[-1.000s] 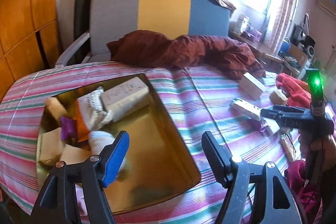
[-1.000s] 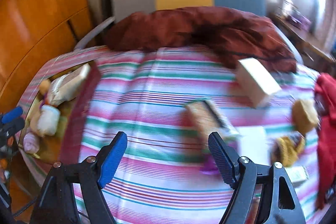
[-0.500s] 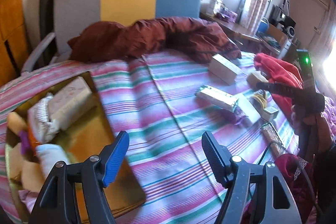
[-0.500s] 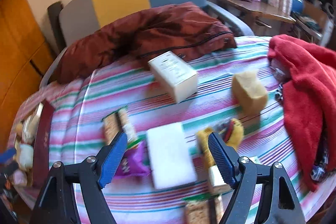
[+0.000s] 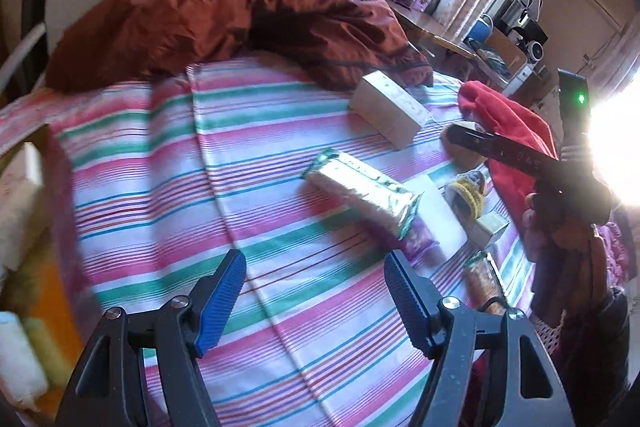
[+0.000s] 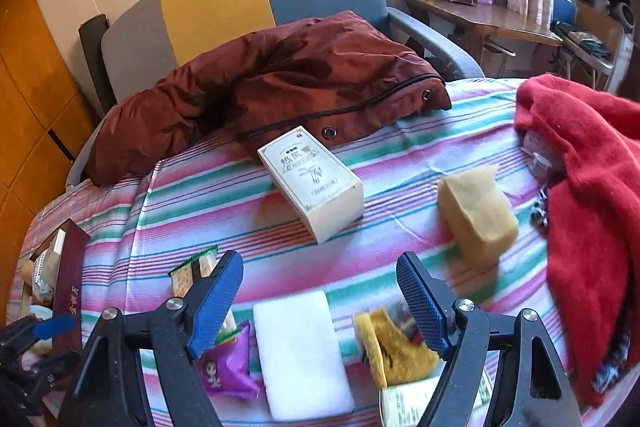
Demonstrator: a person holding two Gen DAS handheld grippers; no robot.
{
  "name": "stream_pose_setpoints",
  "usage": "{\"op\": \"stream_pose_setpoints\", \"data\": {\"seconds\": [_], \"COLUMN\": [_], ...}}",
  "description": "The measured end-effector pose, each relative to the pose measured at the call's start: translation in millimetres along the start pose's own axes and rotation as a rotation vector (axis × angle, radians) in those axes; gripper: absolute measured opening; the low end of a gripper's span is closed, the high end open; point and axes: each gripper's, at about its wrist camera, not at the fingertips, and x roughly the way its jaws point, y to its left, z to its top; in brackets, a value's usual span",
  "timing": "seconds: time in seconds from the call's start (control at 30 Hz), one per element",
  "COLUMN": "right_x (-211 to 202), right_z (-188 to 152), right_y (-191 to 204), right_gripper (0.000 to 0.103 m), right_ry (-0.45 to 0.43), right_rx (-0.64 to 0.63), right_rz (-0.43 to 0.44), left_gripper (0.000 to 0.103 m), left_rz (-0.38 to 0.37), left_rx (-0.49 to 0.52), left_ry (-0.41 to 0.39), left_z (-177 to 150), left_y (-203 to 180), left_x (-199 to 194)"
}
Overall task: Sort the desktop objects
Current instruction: 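Move both grippers back to the bedspread toward the cracker packet and white box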
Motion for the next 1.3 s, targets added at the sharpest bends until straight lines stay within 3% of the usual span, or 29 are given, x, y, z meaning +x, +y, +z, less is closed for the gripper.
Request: {"op": "stream_pose_setpoints", "data": {"seconds": [0.3, 0.77, 0.87, 0.9, 0.93, 1.03, 1.3], "right_x": [30, 91, 95, 95, 96, 95, 91], "right_z": [26, 38, 37, 37, 36, 36, 39], "right_y": [-1, 2, 2, 2, 1, 1, -3], "right_gripper": [0.081, 0.085, 0.079, 0.068, 0.063, 0.06, 0.06], "right_ry": [-0.01, 0.04, 0.067, 0.076, 0.088, 0.102, 0.111], "right_rx": [-0.072, -0.207, -0.212, -0.215, -0.215, -0.214, -0.178], "right_rz": [0.011, 0.011, 0.013, 0.014, 0.016, 0.016, 0.053], "left_gripper": [0.073, 0.073, 0.073, 0.073, 0.073, 0.073, 0.073], "left_rz": [-0.099, -0.173, -0.173, -0.173, -0.169, -0.139, -0.014], "left_rx": [-0.083, -0.238, -0.272, -0.282, -0.294, -0.314, -0.233], "left_ry": [0.081, 0.178, 0.206, 0.211, 0.216, 0.234, 0.275], "left_z": [25, 57, 61, 62, 64, 67, 81], "left_y": [-9, -9, -11, -11, -11, -12, -32], "left_x": [43, 91, 102, 104, 107, 113, 130]}}
